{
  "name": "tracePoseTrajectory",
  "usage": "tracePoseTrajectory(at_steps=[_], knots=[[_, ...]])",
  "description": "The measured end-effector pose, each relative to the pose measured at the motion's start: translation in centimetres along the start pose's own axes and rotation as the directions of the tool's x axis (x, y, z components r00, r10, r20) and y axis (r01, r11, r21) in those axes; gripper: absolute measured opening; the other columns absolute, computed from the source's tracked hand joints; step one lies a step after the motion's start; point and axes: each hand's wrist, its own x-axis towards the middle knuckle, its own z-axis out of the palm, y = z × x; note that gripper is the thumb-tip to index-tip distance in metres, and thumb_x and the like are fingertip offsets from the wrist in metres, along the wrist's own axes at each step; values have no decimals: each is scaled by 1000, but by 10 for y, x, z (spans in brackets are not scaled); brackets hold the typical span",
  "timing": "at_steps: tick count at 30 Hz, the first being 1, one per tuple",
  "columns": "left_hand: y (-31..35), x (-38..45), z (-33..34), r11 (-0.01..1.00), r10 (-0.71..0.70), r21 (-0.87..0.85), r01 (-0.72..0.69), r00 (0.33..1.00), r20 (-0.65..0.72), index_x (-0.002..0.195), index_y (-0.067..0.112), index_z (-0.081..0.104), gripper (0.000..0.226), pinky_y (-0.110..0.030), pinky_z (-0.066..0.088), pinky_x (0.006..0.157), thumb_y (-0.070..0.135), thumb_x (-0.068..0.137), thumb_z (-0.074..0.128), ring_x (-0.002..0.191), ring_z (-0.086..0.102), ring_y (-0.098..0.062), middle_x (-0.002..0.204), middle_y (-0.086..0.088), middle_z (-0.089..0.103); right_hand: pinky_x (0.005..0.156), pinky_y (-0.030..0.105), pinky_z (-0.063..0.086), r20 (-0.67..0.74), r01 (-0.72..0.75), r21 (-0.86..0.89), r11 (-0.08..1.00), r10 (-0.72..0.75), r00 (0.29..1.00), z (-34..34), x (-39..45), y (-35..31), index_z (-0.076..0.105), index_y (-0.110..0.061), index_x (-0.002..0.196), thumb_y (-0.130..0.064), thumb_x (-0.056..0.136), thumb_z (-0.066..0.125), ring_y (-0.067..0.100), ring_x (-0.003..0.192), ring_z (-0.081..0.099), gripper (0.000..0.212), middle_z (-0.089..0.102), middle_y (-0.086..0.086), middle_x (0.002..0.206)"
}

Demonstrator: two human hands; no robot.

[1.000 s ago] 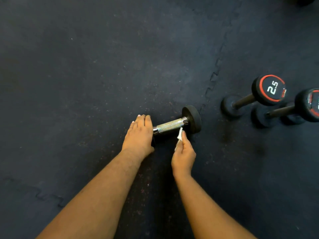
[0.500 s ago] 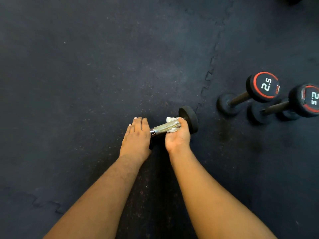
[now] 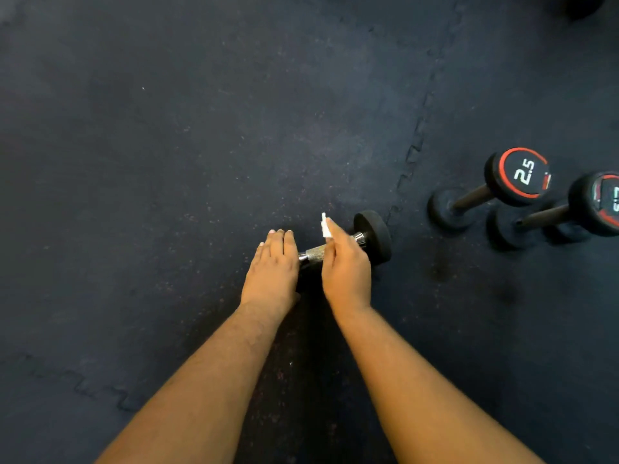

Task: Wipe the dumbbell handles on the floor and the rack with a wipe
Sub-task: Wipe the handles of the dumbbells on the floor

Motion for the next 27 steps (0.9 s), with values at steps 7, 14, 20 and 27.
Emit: tracePoseTrajectory(at_steps=[7, 14, 20, 27], knots=[[-2, -2, 2, 999, -2, -37, 1, 1000, -30, 159, 2, 5, 109, -38, 8, 128, 23, 82, 79, 157, 4, -27, 167, -15, 13, 122, 48, 25, 488, 631, -332, 701, -445, 751, 16, -7, 50, 47, -6, 147, -15, 91, 36, 30, 144, 41, 58, 49, 14, 151], [0, -1, 1, 998, -6, -58, 4, 999, -34, 159, 3, 7, 111, -37, 9, 128, 25, 79, 80, 157, 6, -26, 166, -15, 14, 121, 52, 27, 439, 634, -397, 664, -469, 766, 12, -18, 67, 33, 0, 154, -10, 95, 53, 38, 150, 26, 63, 32, 22, 159], [1, -2, 2, 998, 3, -57, -4, 1000, -29, 159, 3, 6, 115, -38, 10, 128, 26, 77, 82, 157, 6, -27, 166, -15, 14, 122, 52, 24, 311, 405, -469, 785, -282, 908, -6, 3, 70, 30, -5, 156, -25, 104, 43, 31, 152, 23, 57, 34, 17, 160], [-2, 1, 1, 999, 4, -54, -4, 1000, -8, 159, 4, 6, 116, -39, 11, 128, 29, 76, 82, 157, 7, -27, 166, -15, 14, 123, 46, 21, 427, 603, -479, 638, -431, 795, -7, -2, 72, 30, -5, 156, -19, 99, 50, 29, 151, 26, 62, 34, 15, 161]])
